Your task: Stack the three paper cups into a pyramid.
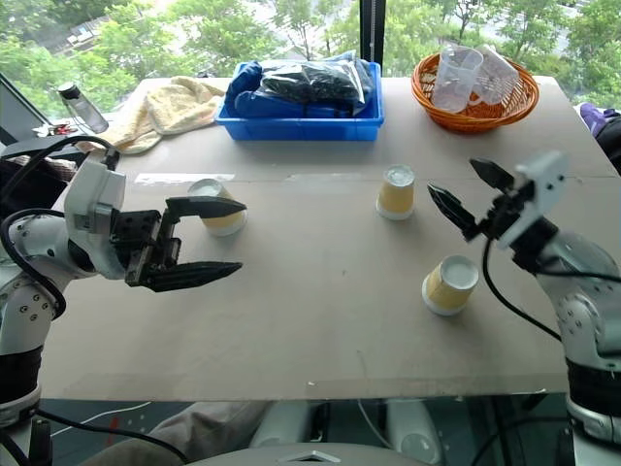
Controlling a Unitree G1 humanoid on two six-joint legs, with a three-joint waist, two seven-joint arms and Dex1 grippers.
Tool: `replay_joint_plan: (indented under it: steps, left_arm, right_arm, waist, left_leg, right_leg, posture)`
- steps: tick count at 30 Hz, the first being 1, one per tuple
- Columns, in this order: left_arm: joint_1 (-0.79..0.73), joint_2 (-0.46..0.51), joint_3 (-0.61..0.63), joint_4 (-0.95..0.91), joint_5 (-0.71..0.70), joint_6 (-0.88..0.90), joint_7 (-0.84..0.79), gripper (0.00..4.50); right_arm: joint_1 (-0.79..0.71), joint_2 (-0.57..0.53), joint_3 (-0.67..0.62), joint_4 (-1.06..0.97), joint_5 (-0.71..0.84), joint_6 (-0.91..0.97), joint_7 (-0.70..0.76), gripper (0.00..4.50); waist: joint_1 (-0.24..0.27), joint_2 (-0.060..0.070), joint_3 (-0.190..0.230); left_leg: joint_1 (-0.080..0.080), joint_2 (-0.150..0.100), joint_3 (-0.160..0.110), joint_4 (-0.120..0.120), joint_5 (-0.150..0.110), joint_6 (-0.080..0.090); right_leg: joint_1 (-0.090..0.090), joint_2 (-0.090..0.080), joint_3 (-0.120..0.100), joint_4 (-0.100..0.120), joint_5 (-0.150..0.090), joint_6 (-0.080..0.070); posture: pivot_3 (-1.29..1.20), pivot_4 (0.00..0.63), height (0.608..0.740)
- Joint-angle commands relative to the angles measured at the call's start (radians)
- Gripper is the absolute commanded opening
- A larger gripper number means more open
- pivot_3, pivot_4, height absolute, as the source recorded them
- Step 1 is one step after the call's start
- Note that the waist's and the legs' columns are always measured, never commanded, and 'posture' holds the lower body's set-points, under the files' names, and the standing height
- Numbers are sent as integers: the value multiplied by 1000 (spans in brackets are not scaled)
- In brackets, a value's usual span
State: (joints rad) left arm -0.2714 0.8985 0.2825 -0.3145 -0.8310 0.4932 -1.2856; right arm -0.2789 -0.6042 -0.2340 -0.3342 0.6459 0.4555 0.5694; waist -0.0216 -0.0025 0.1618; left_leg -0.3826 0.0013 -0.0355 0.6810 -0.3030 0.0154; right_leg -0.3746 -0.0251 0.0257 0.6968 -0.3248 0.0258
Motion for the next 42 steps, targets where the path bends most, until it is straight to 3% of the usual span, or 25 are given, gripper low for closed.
replay_joint_plan:
  steps: [1,8,19,30,33,36,37,42]
  left_arm:
    - [-22,3,43,20,-10,-15,8,4500]
    - [-31,-4,38,25,-11,-20,-3,4500]
    - [-30,-4,46,46,-2,-38,-22,4500]
    - [-3,1,51,47,19,-56,-32,4500]
    - [1,2,53,47,20,-59,-32,4500]
    - [4,1,52,47,19,-59,-33,4500]
    - [4,1,51,47,20,-59,-34,4500]
    - [-6,3,43,60,24,-63,-43,4500]
  right_arm:
    - [-150,-16,128,103,-145,65,-57,4451]
    - [-331,26,231,352,-218,82,27,4451]
    - [-503,86,303,585,-289,83,154,4451]
    - [-570,135,313,694,-355,30,215,4451]
    - [-570,142,309,686,-358,31,224,3707]
    - [-570,145,306,674,-362,29,227,2285]
    - [-569,145,305,669,-362,31,228,2015]
    - [-552,111,306,558,-340,54,277,1958]
  waist:
    - [3,0,0]
    - [6,-1,0]
    - [-15,-1,1]
    - [-21,-1,1]
    - [-21,-1,1]
    - [-21,-1,1]
    - [-21,-1,1]
    - [-21,-1,1]
  left_leg:
    - [-2,0,0,0,0,0]
    - [-16,0,0,3,1,-1]
    - [-15,0,0,3,1,-1]
    - [-15,0,0,3,1,-1]
    - [-15,0,0,3,1,-1]
    - [-15,0,0,3,1,-1]
    - [-16,0,0,3,1,-1]
    - [-15,0,0,3,1,-1]
  right_leg:
    - [-2,0,0,0,0,0]
    - [-12,-1,-2,-1,0,0]
    - [-13,-1,-3,0,0,0]
    - [-13,-1,-3,0,0,0]
    - [-13,-1,-3,0,0,0]
    - [-13,-1,-3,1,0,0]
    - [-13,-1,-3,1,0,0]
    - [-13,-1,-3,1,0,0]
  posture:
    - [0,150,740]
    - [0,150,740]
    - [0,150,740]
    - [0,150,740]
    - [0,150,740]
    - [0,150,740]
    - [0,150,740]
    - [0,150,740]
